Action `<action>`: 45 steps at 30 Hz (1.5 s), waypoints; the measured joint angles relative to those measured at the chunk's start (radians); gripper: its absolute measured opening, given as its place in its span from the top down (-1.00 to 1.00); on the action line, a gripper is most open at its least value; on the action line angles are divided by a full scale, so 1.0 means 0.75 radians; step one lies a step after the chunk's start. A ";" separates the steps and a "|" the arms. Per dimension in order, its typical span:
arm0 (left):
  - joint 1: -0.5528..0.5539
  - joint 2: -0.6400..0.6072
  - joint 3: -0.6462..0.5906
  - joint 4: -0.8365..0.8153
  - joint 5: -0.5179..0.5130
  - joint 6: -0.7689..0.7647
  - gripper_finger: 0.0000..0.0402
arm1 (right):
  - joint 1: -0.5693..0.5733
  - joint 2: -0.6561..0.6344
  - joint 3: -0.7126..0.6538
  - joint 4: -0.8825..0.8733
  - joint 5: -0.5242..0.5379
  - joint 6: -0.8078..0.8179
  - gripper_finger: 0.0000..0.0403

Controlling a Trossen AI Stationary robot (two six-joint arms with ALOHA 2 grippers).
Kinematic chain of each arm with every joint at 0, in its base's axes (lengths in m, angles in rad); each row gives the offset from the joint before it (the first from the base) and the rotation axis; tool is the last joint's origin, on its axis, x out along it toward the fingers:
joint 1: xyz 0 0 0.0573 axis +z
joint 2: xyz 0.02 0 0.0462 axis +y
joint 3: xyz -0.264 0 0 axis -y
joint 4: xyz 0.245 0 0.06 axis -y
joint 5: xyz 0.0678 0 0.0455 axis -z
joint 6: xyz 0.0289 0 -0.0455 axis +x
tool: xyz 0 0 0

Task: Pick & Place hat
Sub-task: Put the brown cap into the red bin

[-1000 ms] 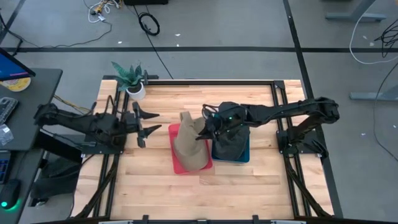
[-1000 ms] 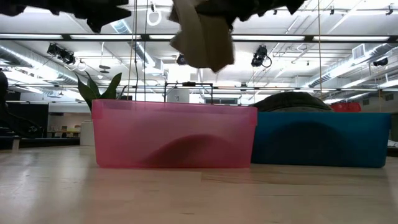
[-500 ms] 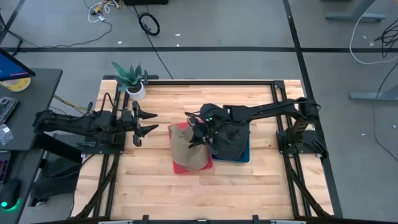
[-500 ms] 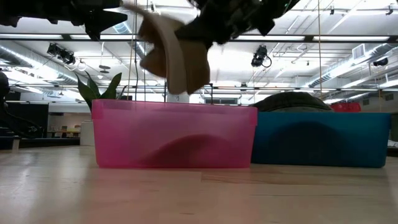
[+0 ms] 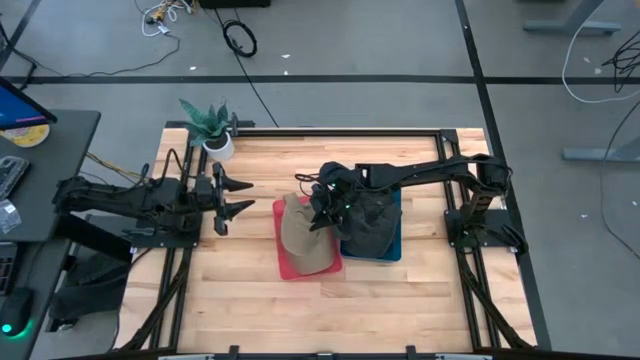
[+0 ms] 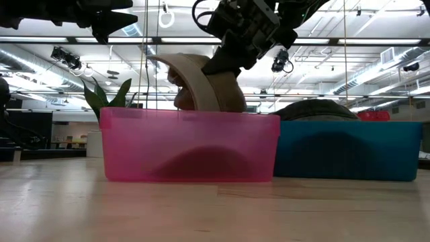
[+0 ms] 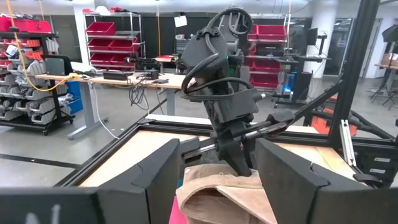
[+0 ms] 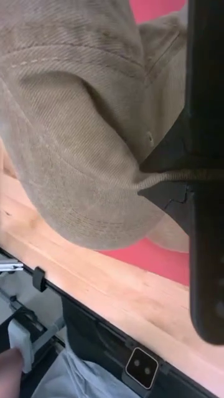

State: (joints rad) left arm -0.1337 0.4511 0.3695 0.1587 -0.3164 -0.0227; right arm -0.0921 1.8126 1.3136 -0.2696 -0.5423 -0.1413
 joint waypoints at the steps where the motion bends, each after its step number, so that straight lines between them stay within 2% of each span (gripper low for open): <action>1: 0.000 0.000 0.000 0.000 0.000 0.000 -0.06 | 0.000 0.000 0.000 0.000 0.001 -0.006 0.97; 6: 0.000 0.000 0.001 0.000 0.000 -0.001 -0.06 | -0.001 -0.011 0.039 -0.022 -0.022 0.003 0.97; 13: 0.000 0.000 0.001 -0.001 0.000 -0.001 -0.06 | 0.001 -0.015 0.202 -0.226 -0.054 0.003 0.97; 20: 0.000 0.000 0.001 -0.001 -0.001 0.005 -0.06 | 0.002 -0.010 0.249 -0.410 0.055 0.014 0.97; 28: 0.000 0.000 0.001 0.001 -0.006 0.010 -0.06 | 0.006 0.139 0.248 -0.403 0.070 0.032 0.97; 37: 0.000 0.000 0.001 0.002 -0.071 0.012 -0.06 | 0.005 0.351 0.252 -0.328 0.002 0.004 0.97; 45: 0.000 0.000 0.001 0.002 -0.071 0.012 -0.06 | -0.008 0.425 0.253 -0.267 -0.027 0.004 0.96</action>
State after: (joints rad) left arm -0.1337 0.4512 0.3702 0.1602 -0.3695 -0.0135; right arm -0.0980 2.1312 1.5032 -0.4702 -0.5623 -0.1386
